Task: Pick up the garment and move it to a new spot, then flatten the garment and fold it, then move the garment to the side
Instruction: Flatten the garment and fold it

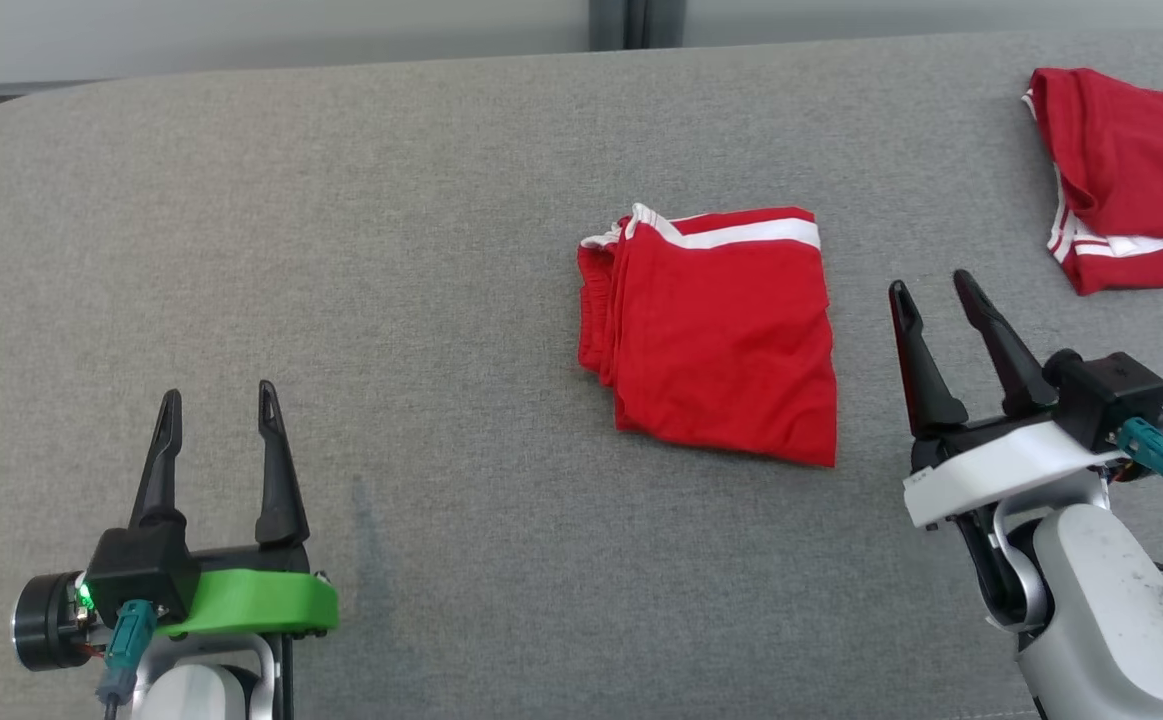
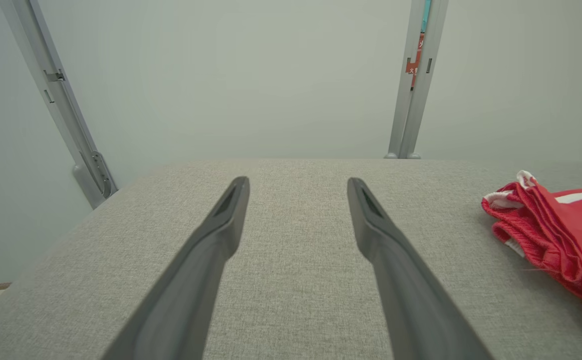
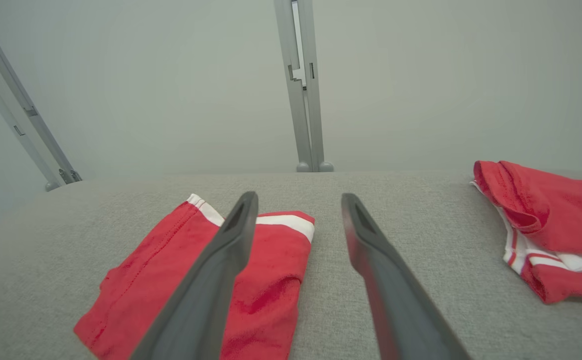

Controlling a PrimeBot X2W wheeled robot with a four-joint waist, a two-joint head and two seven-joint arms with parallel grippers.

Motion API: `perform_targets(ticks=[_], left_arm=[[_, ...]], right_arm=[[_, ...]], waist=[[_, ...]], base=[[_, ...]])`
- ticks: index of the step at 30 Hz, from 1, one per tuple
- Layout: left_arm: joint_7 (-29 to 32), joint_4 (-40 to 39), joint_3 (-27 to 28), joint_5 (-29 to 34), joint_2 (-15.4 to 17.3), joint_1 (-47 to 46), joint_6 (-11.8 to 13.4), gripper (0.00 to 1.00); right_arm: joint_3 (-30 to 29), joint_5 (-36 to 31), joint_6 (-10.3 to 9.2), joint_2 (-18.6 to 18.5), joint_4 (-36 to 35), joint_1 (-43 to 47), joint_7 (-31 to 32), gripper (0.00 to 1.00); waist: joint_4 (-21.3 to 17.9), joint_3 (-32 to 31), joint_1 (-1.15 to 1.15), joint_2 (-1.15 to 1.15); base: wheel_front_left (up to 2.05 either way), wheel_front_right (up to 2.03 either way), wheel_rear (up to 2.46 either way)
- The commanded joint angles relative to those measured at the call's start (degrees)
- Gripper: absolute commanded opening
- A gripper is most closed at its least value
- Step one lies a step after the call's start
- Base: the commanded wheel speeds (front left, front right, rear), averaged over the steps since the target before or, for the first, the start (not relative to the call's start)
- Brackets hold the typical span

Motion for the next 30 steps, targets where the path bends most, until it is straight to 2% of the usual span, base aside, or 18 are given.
perform_targets(ticks=[1, 17, 30], left_arm=[[-0.12, 0.27, 0.64, 0.33, 0.18, 1.08, -0.33, 1.00], [-0.12, 2.57, 2.24, 0.67, 0.17, 5.50, -1.72, 1.00], [-0.12, 1.99, 2.15, 0.85, 0.17, 6.47, -2.16, 1.00]], right_arm=[[-0.98, -0.80, -0.01, 0.01, -0.78, 1.56, -0.14, 1.00], [-6.69, -4.94, -0.01, 2.10, -6.22, 13.03, -0.14, 1.00], [-9.05, -7.14, -0.01, 3.71, -10.43, 19.23, 0.34, 1.00]], waist=[[-2.41, -2.59, 0.00, 0.00], [-2.37, -8.34, 0.00, 0.00], [-0.97, -9.15, 0.00, 0.00]], base=[[0.00, 0.00, 0.00], [0.00, 0.00, 0.00], [0.00, 0.00, 0.00]])
